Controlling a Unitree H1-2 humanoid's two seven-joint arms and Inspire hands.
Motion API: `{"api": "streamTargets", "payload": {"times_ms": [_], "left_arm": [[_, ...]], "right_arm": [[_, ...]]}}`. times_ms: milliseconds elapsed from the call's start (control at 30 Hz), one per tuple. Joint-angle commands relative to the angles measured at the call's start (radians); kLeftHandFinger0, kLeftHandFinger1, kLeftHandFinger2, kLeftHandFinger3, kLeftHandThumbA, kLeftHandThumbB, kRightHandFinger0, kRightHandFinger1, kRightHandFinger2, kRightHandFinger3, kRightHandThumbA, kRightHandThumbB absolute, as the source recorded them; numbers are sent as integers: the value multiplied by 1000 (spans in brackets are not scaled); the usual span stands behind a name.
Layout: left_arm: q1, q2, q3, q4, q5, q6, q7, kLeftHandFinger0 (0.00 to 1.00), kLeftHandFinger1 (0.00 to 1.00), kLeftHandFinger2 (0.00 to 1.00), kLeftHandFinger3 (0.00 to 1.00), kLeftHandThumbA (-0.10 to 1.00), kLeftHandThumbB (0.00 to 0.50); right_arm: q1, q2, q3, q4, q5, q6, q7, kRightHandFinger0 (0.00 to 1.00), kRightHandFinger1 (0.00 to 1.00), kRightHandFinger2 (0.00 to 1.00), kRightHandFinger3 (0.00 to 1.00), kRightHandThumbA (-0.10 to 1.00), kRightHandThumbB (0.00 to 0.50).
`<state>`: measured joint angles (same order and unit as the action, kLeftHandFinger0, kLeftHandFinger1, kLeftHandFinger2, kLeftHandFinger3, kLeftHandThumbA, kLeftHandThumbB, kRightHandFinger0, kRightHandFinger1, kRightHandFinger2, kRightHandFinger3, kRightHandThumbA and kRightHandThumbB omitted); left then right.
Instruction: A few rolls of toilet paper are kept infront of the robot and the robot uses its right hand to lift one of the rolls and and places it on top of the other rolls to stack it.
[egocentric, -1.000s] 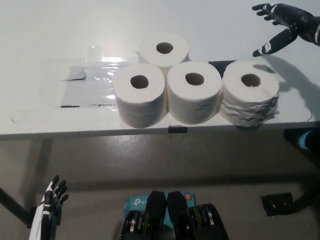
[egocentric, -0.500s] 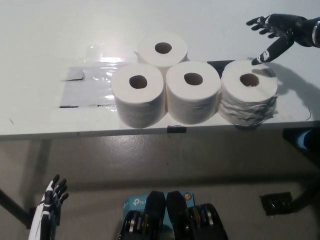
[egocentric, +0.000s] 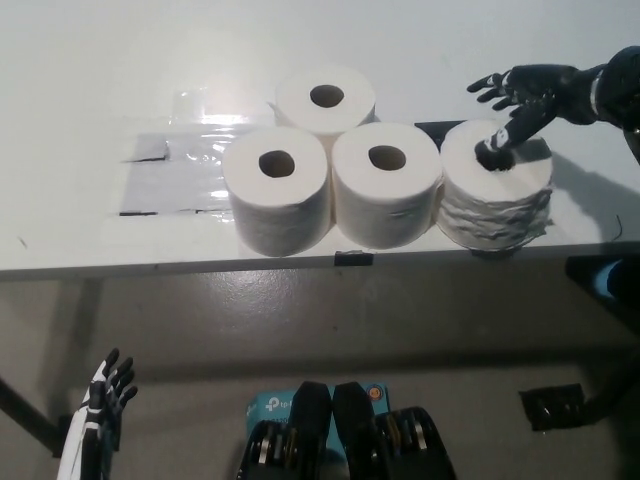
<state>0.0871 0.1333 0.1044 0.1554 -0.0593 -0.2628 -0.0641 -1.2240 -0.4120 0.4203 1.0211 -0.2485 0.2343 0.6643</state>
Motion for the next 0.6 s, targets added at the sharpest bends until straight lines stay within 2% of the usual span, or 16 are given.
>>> {"api": "streamTargets", "payload": {"times_ms": [0,67,167,300,400,467,567], "left_arm": [[0,13,0,-5,1,-43,-5,1000,1000,1000,1000,1000,198],[0,15,1,-6,0,-46,-6,1000,1000,1000,1000,1000,193],[-1,14,2,-9,-5,-41,-6,1000,1000,1000,1000,1000,199],[-4,14,4,-4,-2,-47,-3,1000,1000,1000,1000,1000,204],[-3,15,4,-5,-4,-48,-5,1000,1000,1000,1000,1000,199],[0,13,4,-7,-9,-42,-7,1000,1000,1000,1000,1000,197],[-2,13,4,-5,-11,-42,-7,1000,1000,1000,1000,1000,183]], "right_arm": [[-89,-5,9,18,-35,-53,8,1000,1000,1000,1000,783,415],[-93,-1,16,39,-46,-68,6,1000,1000,1000,1000,804,421],[-98,-4,32,53,-64,-92,9,1000,1000,1000,1000,837,403],[-110,-7,34,65,-67,-89,18,1000,1000,1000,1000,816,382],[-115,-6,18,66,-62,-50,13,1000,1000,1000,1000,759,390],[-116,-12,10,60,-55,-51,20,1000,1000,1000,1000,797,396],[-121,-15,-13,55,-36,-30,27,1000,1000,1000,1000,749,367]]}}
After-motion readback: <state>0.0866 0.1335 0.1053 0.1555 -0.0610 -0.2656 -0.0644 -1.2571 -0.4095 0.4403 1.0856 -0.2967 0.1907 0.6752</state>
